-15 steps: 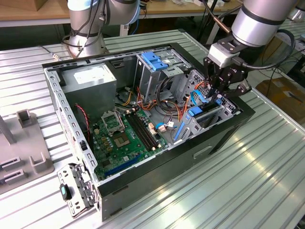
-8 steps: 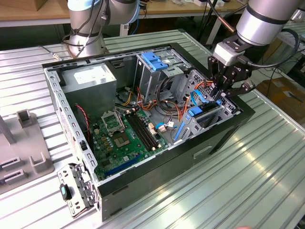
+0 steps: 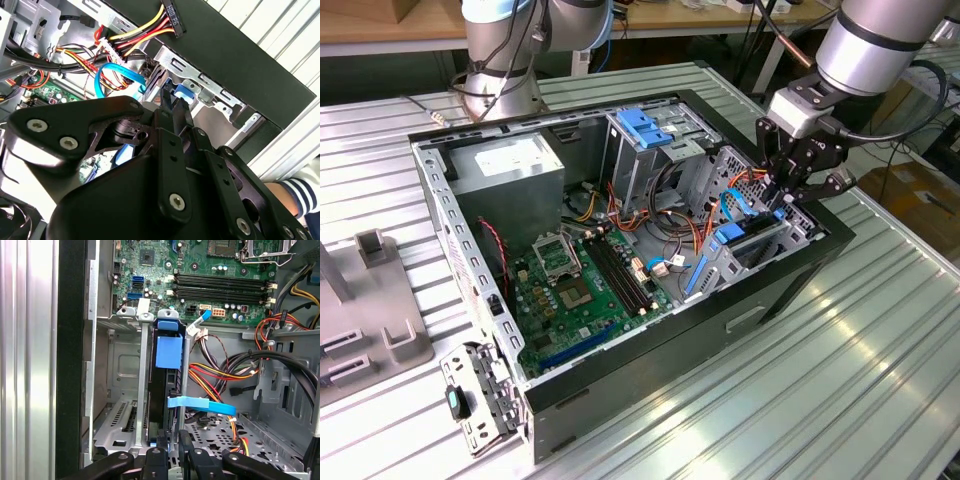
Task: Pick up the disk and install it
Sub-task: 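Insert the second disk wire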
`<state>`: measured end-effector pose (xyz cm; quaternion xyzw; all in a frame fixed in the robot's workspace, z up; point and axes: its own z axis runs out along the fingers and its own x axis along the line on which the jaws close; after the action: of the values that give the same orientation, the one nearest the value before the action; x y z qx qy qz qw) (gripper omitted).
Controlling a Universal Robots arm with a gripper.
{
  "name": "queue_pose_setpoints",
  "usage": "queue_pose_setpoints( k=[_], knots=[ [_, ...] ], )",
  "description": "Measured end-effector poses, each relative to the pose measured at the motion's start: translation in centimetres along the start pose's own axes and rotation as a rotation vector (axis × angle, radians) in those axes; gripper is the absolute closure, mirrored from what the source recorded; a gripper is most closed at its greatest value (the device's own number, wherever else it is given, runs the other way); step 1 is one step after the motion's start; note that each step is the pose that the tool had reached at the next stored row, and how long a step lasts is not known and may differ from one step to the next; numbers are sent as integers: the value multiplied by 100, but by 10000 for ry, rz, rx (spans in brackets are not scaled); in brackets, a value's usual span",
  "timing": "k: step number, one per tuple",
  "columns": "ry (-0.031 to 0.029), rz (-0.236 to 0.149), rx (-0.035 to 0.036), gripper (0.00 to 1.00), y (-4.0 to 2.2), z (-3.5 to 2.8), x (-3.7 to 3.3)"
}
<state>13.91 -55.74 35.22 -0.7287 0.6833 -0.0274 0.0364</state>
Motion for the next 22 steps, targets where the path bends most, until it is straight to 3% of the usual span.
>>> queue_pose_setpoints(
  k=[4,10,22],
  knots=[
    [1,-1,0,76,-3,-23,0],
    [0,-1,0,76,-11,-121,-1],
    [-1,-6,0,76,-17,-128,-2]
  ],
)
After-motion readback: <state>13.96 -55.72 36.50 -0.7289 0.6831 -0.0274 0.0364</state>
